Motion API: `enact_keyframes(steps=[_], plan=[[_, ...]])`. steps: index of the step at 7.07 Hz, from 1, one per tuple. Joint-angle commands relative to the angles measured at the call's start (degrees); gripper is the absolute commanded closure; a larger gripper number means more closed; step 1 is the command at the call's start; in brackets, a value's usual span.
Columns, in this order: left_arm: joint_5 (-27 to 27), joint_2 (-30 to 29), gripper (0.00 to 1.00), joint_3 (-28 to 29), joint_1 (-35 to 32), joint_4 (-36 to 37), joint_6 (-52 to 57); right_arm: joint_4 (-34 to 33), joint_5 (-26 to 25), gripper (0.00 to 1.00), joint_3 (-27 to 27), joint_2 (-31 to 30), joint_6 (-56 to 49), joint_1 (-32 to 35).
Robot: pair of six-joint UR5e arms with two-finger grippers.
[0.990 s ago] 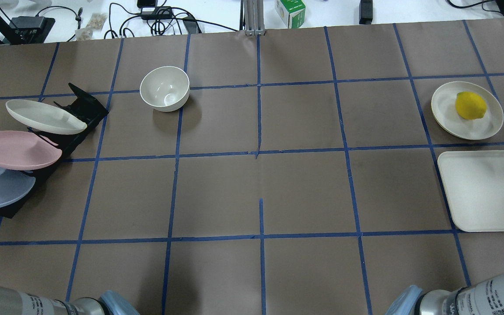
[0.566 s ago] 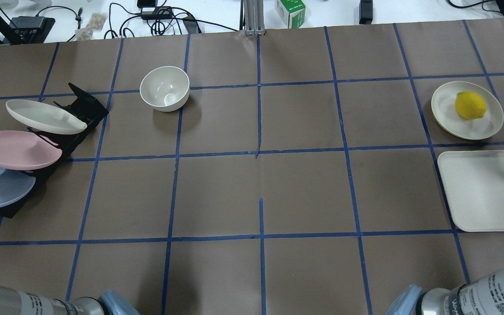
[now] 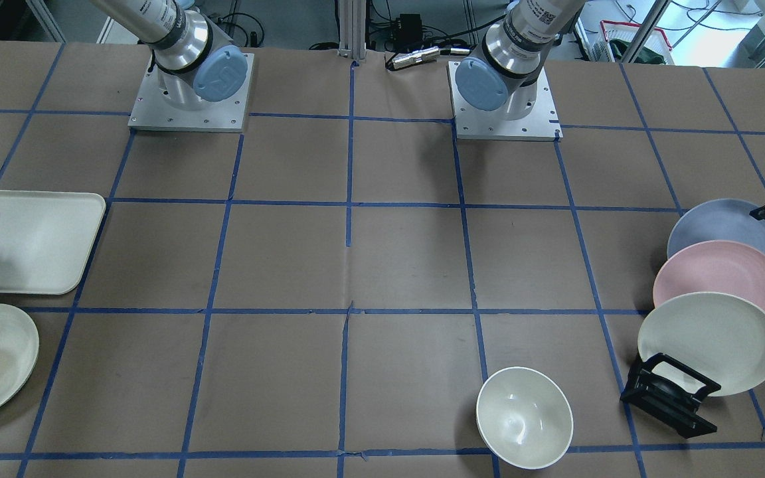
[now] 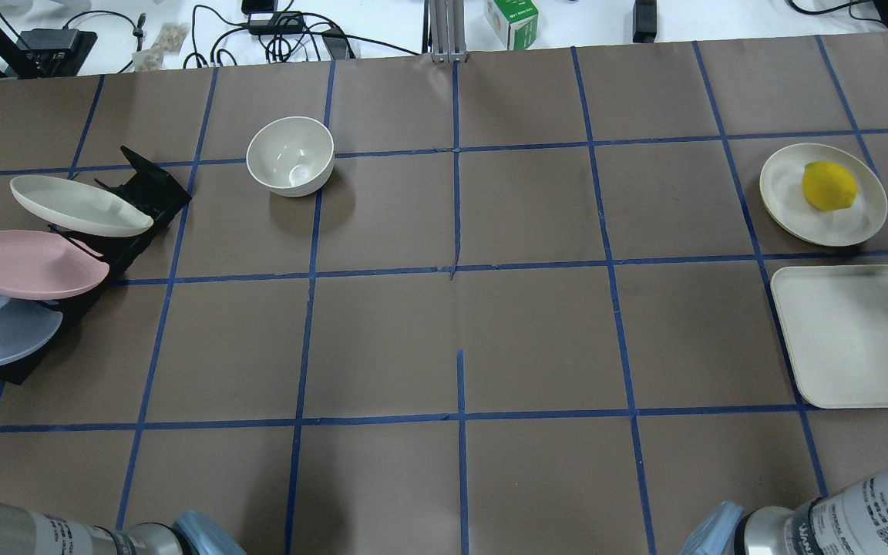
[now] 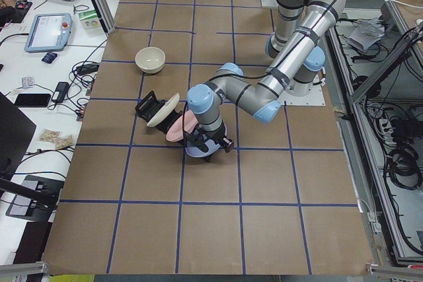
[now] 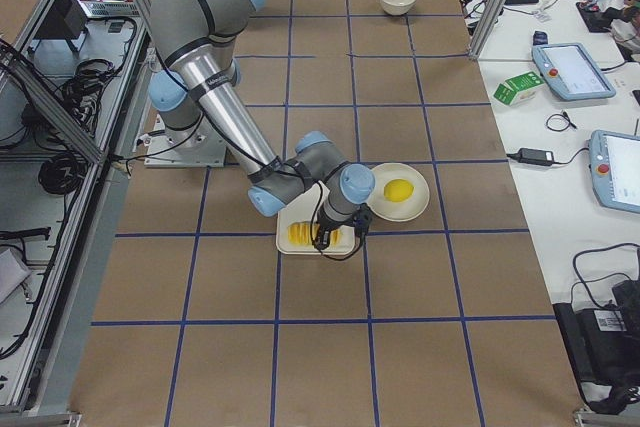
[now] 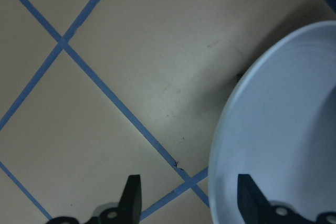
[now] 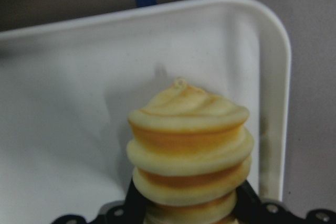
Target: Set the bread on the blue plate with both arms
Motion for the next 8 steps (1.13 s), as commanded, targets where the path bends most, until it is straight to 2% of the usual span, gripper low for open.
enact_keyframes(steps=[1, 3, 4, 5, 6, 8], plan=[[-0.5, -0.2, 0.74, 0.0, 0.0, -0.1, -0.1, 2.6, -1.8, 1.0, -0.4, -0.5, 0.1, 0.1], [-0.8, -0.3, 0.82, 0.2, 0.0, 0.0, -0.1, 5.5, -1.5, 1.0, -1.4, -2.2, 0.3, 0.4], [-0.9, -0.1, 0.86, 0.3, 0.0, 0.0, 0.1, 9.4, -1.1, 1.0, -2.8, -4.5, 0.6, 0.8], [-1.4, 0.0, 0.97, 0.4, 0.0, 0.0, 0.1, 15.2, 0.7, 1.0, -4.6, -6.8, 0.6, 1.7], [-1.4, 1.1, 1.0, 0.4, 0.0, -1.4, 0.2, 21.3, 2.3, 1.0, -6.6, -8.9, 1.3, 4.4], [-1.0, 2.5, 1.0, 1.2, 0.0, -3.4, 0.9, 28.2, 4.5, 1.0, -10.3, -12.4, 6.2, 10.6]])
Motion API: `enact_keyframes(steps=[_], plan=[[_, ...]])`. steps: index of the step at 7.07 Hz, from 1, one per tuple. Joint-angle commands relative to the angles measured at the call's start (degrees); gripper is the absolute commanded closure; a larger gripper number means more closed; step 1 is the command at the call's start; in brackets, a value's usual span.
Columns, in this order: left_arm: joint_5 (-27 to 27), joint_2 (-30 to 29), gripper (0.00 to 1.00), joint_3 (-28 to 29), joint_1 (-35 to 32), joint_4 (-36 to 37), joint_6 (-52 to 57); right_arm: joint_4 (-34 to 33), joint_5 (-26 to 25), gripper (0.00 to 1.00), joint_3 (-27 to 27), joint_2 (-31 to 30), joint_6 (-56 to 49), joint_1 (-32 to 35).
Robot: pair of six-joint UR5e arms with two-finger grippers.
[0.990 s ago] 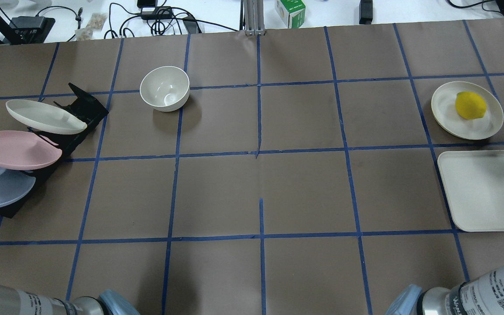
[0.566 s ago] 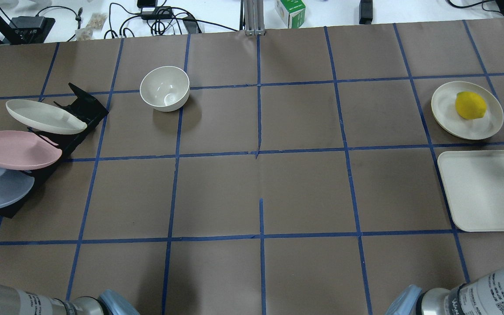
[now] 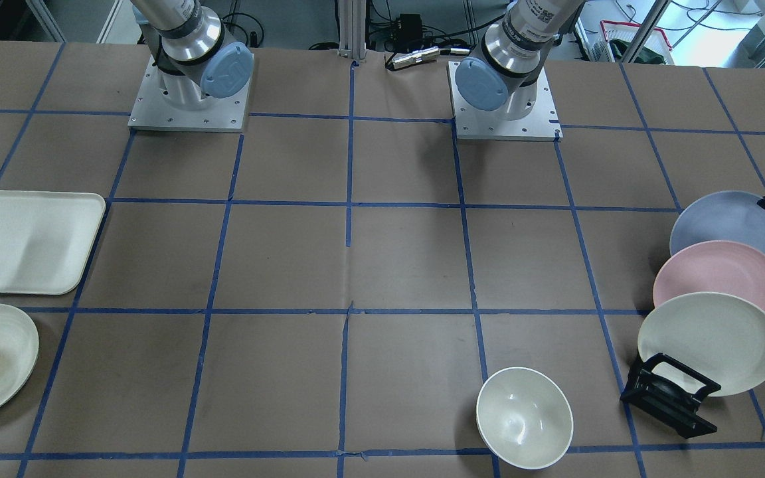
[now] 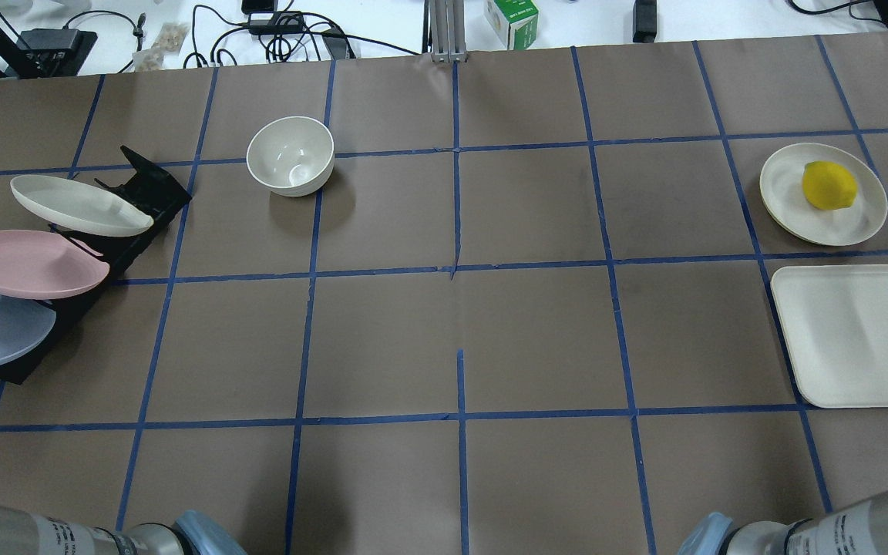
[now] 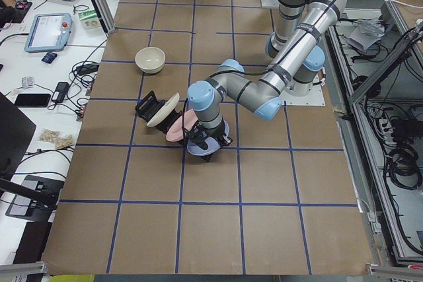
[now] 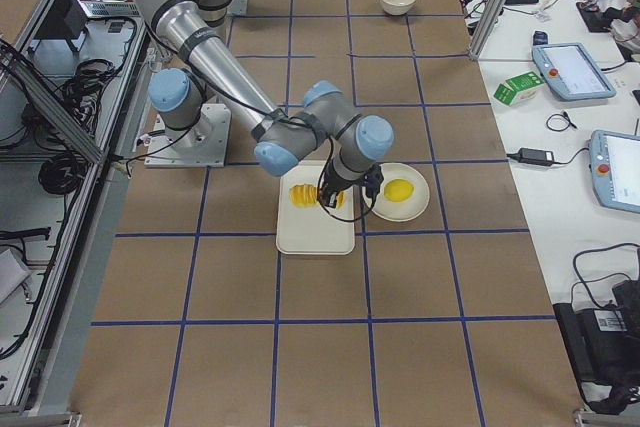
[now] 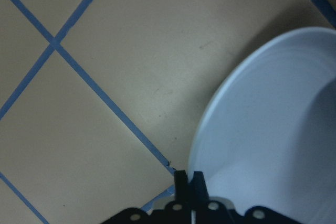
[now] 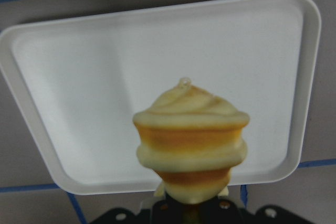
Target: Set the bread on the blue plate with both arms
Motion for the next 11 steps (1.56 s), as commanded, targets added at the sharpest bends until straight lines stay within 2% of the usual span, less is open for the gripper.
enact_keyframes(steps=[1, 2, 3, 4, 6, 7, 8, 9, 10, 11], plan=[[0.7, 1.9, 1.0, 0.7, 0.7, -1.7, 0.5, 7.9, 3.8, 1.0, -3.3, -3.3, 6.1, 6.8], [1.5, 3.3, 1.0, 1.9, 0.9, -2.9, 0.6, 10.9, 6.5, 1.0, -3.5, -4.8, 11.7, 10.2], [5.1, 4.6, 1.0, 3.8, 1.7, -7.0, 0.6, 12.0, 8.6, 1.0, -3.5, -6.3, 17.4, 13.9], [8.0, 5.8, 1.0, 6.6, 3.9, -10.1, 1.3, 11.9, 8.6, 1.0, -3.4, -7.1, 20.7, 18.7], [8.0, 10.5, 1.0, 12.6, 4.4, -22.6, 2.1, 11.9, 12.9, 1.0, -3.5, -8.3, 33.8, 27.5], [4.2, 13.4, 1.0, 13.6, 3.9, -25.9, 2.4, 11.4, 13.2, 1.0, -3.3, -8.4, 36.6, 30.5], [-6.8, 15.6, 1.0, 12.4, 2.3, -28.3, 2.7, 11.3, 13.3, 1.0, -3.2, -8.4, 38.3, 31.7], [-15.6, 16.2, 1.0, 10.7, -2.3, -28.8, 3.2, 11.3, 13.3, 1.0, -3.2, -8.4, 38.1, 31.8], [-22.4, 17.4, 1.0, 7.9, -10.7, -26.5, 1.7, 11.3, 13.7, 1.0, -3.2, -8.5, 38.2, 32.7], [-24.5, 17.2, 1.0, 5.0, -17.7, -17.9, -2.2, 11.1, 14.1, 1.0, -3.3, -8.3, 38.4, 34.9]])
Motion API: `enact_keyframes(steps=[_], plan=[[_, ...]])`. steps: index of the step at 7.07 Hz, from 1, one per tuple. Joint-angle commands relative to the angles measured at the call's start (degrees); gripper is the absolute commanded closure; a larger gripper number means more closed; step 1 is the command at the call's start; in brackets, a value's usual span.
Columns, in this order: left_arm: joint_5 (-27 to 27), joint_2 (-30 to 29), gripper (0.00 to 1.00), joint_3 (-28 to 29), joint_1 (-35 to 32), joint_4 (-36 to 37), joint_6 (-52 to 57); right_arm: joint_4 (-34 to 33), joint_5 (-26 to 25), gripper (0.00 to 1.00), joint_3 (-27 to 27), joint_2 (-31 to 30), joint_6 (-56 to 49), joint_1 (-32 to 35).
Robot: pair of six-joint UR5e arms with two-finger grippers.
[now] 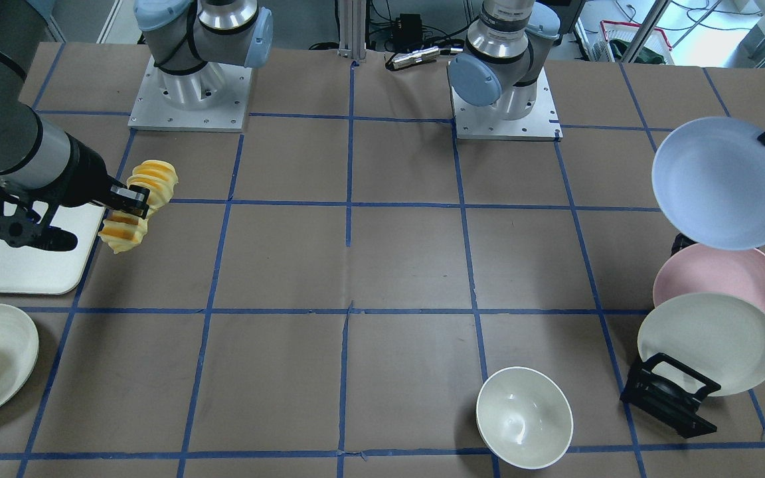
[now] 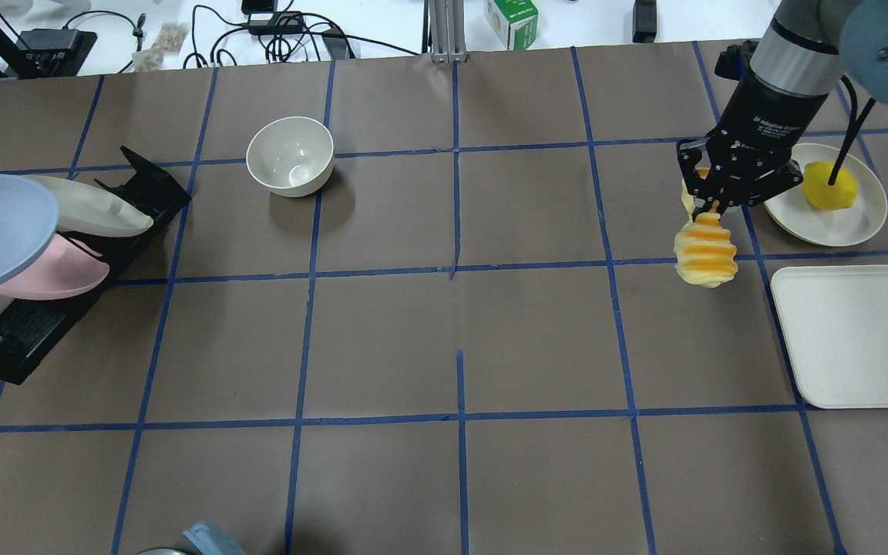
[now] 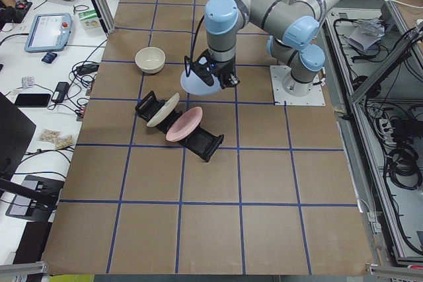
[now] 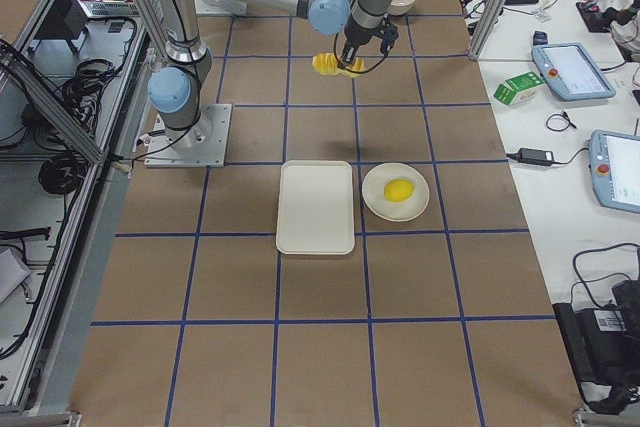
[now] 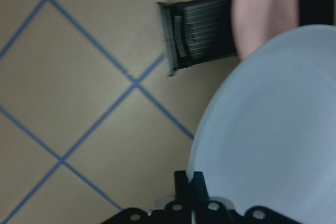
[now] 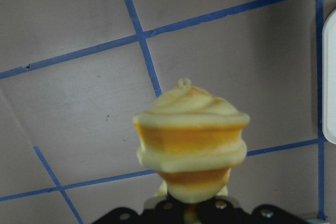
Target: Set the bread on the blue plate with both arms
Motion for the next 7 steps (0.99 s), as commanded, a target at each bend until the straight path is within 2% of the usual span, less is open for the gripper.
enact_keyframes(steps=[1, 2, 3, 4, 5, 7], plan=[[-5.3, -0.2, 1.0, -6.4, -15.1, 16.1, -11.5, -0.3, 0.6, 1.0, -0.2, 0.4, 0.3, 3.4], [-5.4, -1.1, 1.0, -9.8, -20.4, 25.9, -18.4, -0.3, 0.8, 1.0, -0.2, 0.5, 0.3, 3.5], [-5.4, -2.2, 1.0, -14.8, -25.4, 31.3, -28.2, -0.3, 2.7, 1.0, 0.1, 0.9, 0.5, 3.5], [-5.5, -4.0, 1.0, -20.0, -30.5, 42.2, -39.8, -0.2, 2.2, 1.0, 0.0, 1.9, 0.5, 3.5], [-5.6, -6.3, 1.0, -21.6, -35.5, 49.5, -49.8, -0.3, 2.8, 1.0, -0.1, 1.9, 0.5, 3.5], [-9.5, -11.1, 1.0, -21.7, -44.3, 52.4, -63.4, -0.4, 2.2, 1.0, 0.3, 2.2, -0.3, 3.5]])
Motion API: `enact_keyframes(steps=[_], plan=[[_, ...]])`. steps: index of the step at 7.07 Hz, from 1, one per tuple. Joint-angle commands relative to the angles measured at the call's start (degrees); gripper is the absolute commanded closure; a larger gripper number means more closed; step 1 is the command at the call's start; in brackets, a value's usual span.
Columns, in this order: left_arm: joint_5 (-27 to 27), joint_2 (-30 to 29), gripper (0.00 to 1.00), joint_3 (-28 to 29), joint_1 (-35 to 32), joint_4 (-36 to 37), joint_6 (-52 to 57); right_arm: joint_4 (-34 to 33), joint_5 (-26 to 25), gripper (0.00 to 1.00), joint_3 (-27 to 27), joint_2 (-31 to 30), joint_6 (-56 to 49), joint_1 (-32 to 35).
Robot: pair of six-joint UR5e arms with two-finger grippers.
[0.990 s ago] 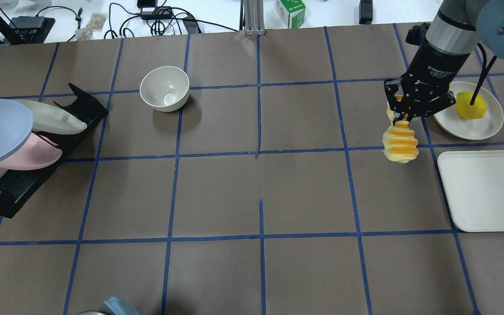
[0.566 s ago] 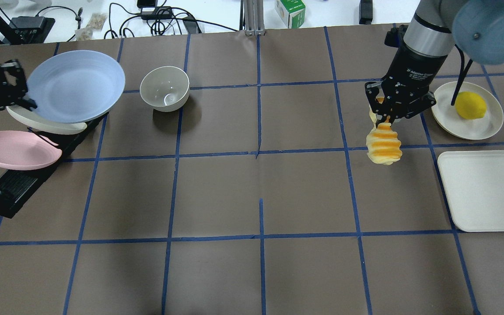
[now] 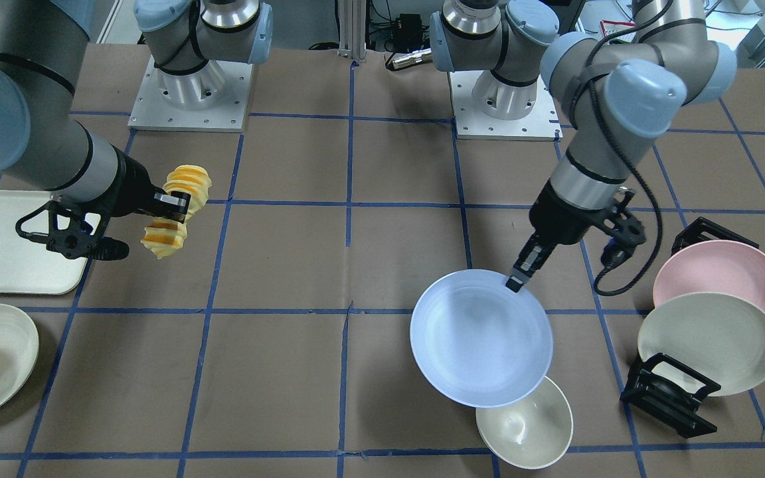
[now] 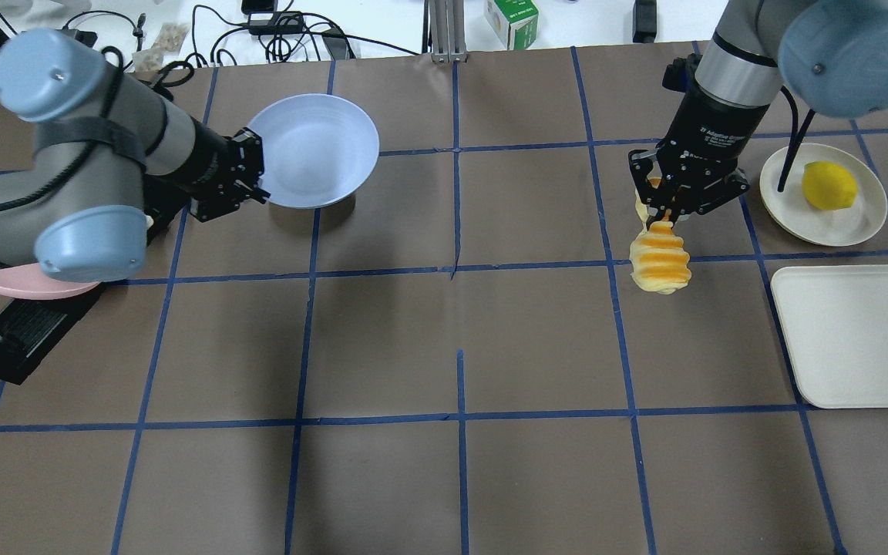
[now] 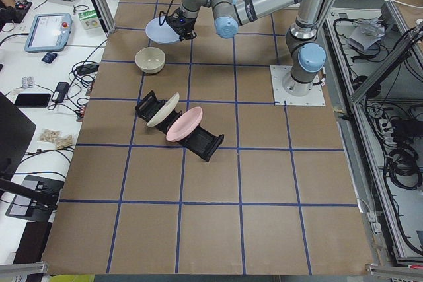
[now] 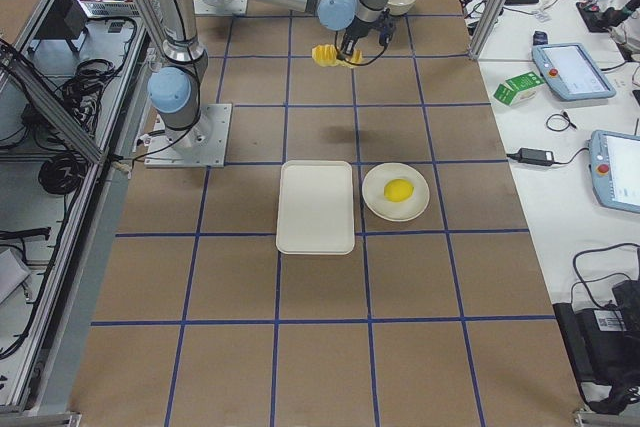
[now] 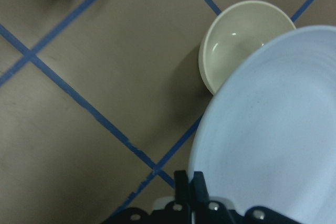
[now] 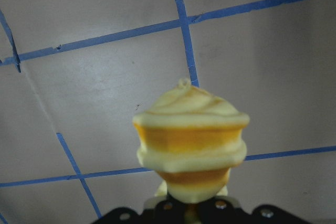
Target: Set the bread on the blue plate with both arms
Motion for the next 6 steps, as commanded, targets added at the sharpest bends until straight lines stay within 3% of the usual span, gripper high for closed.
enact_keyframes(steps=[1, 4, 6], plan=[[-2.3, -5.5, 1.0, -0.6, -8.6, 6.9, -12.0, 0.0, -0.3, 1.0, 0.1, 0.1, 0.3, 0.0], [1.9, -11.3, 1.0, -0.9, -16.0, 7.7, -15.6, -0.1, 0.2, 1.0, 0.2, 0.5, 0.2, 0.2], [1.8, -12.1, 1.0, -2.0, -18.7, 7.6, -21.6, -0.1, 0.2, 1.0, 0.2, 0.6, 0.4, 2.6]])
